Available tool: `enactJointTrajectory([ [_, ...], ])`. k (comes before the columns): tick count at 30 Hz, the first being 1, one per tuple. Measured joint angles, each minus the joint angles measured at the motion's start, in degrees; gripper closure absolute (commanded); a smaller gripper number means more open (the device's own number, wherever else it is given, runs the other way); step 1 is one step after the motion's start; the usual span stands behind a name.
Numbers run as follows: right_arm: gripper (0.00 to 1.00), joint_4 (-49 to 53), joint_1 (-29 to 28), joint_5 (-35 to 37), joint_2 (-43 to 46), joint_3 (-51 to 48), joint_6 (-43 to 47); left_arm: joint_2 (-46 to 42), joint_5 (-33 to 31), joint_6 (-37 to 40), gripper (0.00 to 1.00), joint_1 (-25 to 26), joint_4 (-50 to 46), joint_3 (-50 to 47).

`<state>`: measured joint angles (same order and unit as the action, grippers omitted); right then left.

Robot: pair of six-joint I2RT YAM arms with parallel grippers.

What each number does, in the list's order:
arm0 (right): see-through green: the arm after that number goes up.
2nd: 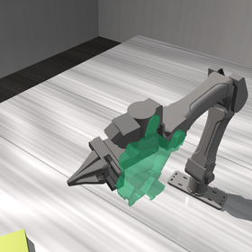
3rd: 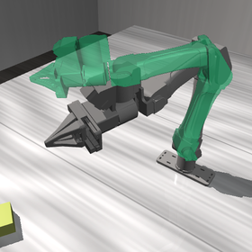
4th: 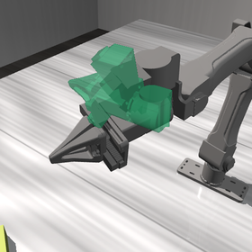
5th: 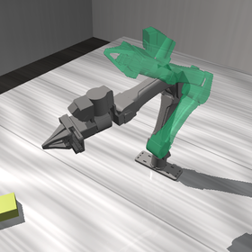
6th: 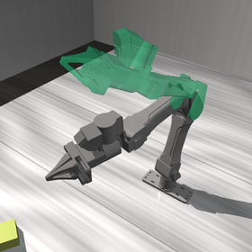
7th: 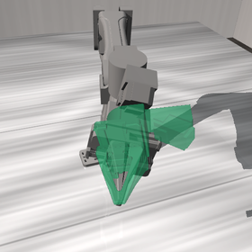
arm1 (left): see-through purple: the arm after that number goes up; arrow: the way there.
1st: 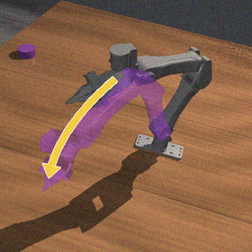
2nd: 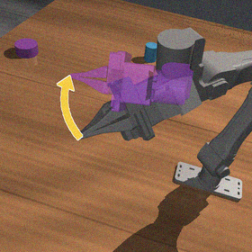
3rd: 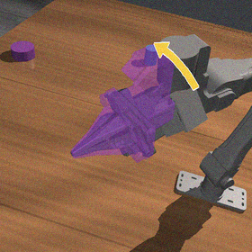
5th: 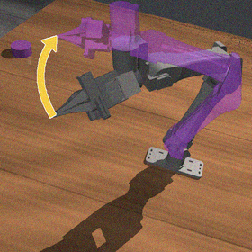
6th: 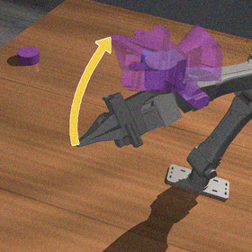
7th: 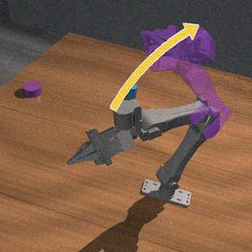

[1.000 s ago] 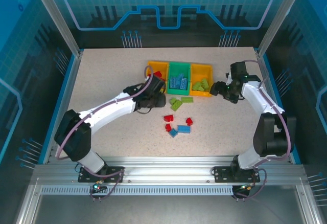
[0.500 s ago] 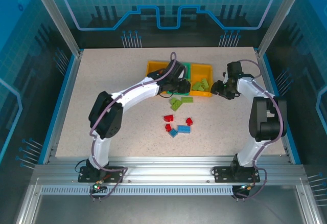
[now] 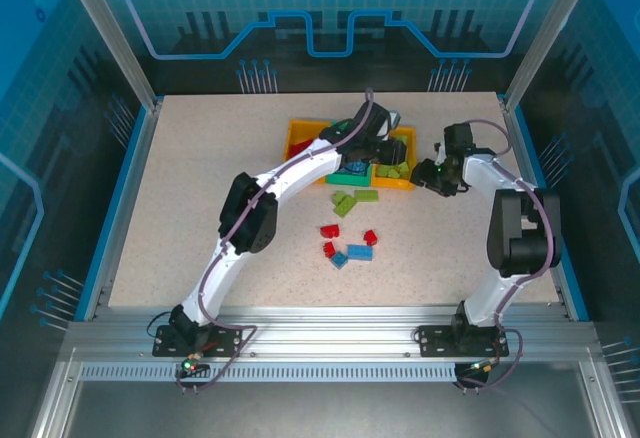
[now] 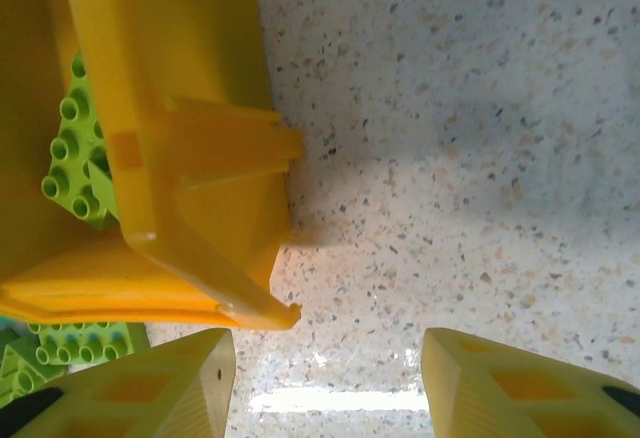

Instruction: Sort the legos into containers by color

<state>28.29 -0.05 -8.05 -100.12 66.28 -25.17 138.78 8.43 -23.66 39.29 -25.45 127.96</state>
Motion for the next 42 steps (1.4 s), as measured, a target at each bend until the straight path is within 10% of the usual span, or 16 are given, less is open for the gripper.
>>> enactJointTrajectory([
  [9,0.23,0.7,-3.3,0.1,8.3,-3.8,-0.7,1.4,0.4,-2.4,0.01,-0.8,-0.3,0.5],
  [17,0.22,1.8,-13.3,2.0,12.0,-5.6,-1.6,-5.6,-0.3,-3.4,0.01,-1.3,1.4,-8.0],
  [28,0.27,7.3,-28.7,5.0,12.2,-9.3,0.7,-34.4,-3.9,-9.4,0.01,-7.6,12.1,-47.3],
  [42,0.48,11.4,-33.4,11.3,1.7,-5.9,1.8,-54.1,-6.8,-12.4,0.01,-14.8,14.1,-71.0],
])
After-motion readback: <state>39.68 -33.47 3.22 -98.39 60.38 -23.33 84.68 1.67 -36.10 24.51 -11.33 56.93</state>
